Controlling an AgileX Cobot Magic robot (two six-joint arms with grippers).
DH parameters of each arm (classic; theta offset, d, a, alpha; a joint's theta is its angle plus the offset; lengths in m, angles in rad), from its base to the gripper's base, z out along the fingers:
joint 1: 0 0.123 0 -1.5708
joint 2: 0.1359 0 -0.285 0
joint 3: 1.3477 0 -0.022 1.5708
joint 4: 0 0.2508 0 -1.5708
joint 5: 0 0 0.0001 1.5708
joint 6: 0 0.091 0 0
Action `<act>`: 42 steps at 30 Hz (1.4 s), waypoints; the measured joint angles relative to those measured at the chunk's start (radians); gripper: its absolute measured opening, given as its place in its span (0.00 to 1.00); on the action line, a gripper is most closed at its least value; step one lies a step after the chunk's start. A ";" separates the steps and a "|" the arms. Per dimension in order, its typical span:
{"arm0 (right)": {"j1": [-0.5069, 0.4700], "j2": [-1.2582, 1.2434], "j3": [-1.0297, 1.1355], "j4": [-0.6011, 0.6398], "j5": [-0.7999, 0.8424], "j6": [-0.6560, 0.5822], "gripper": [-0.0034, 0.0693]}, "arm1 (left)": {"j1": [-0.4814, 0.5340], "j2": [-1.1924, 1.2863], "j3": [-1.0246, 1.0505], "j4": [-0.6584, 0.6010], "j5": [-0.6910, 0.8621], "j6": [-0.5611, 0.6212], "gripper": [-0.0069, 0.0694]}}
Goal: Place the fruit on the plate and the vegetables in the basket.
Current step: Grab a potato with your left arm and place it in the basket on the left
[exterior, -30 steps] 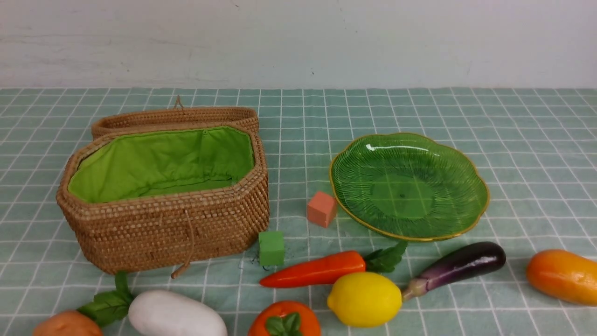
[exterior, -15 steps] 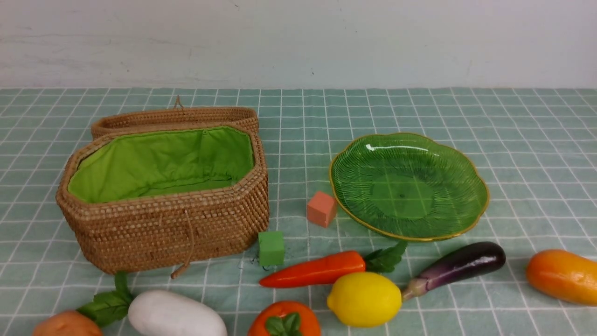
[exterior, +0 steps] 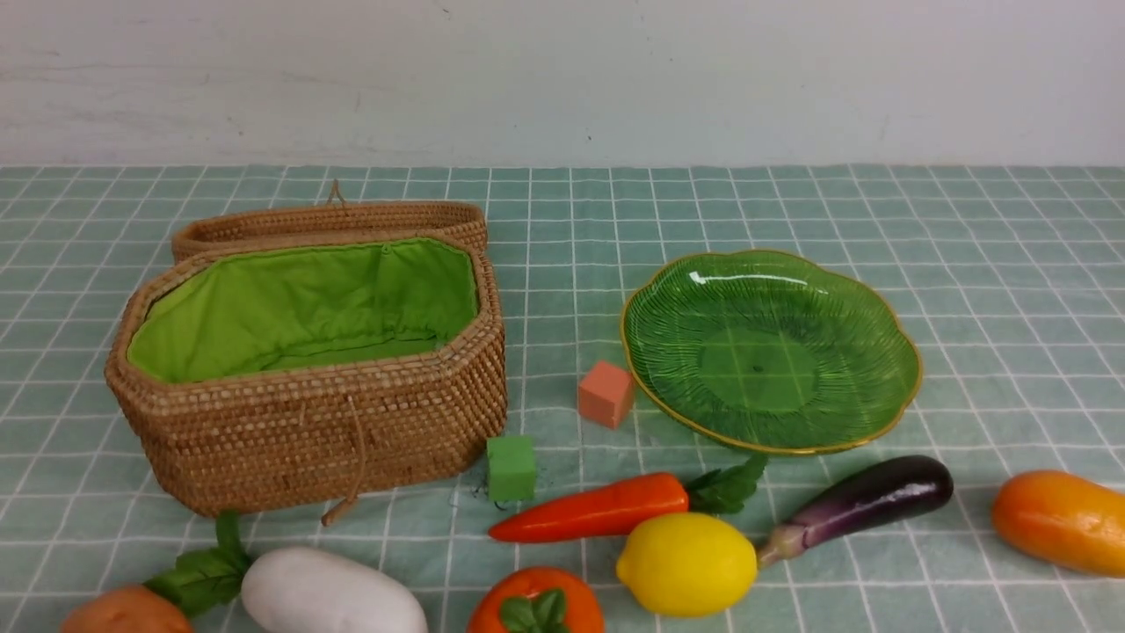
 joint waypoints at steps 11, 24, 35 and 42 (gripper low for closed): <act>0.000 0.000 0.000 0.000 0.000 0.000 0.38 | 0.000 0.026 -0.194 0.173 0.191 0.026 0.40; 0.000 0.000 0.000 0.000 0.000 0.000 0.38 | 0.000 0.420 -0.684 0.359 0.819 0.096 0.40; 0.000 0.000 0.000 0.000 0.000 0.000 0.38 | 0.000 0.514 -0.688 0.441 0.878 0.096 0.40; 0.000 0.000 0.000 0.000 0.000 0.000 0.38 | -0.059 0.522 -0.687 0.418 0.901 0.096 0.40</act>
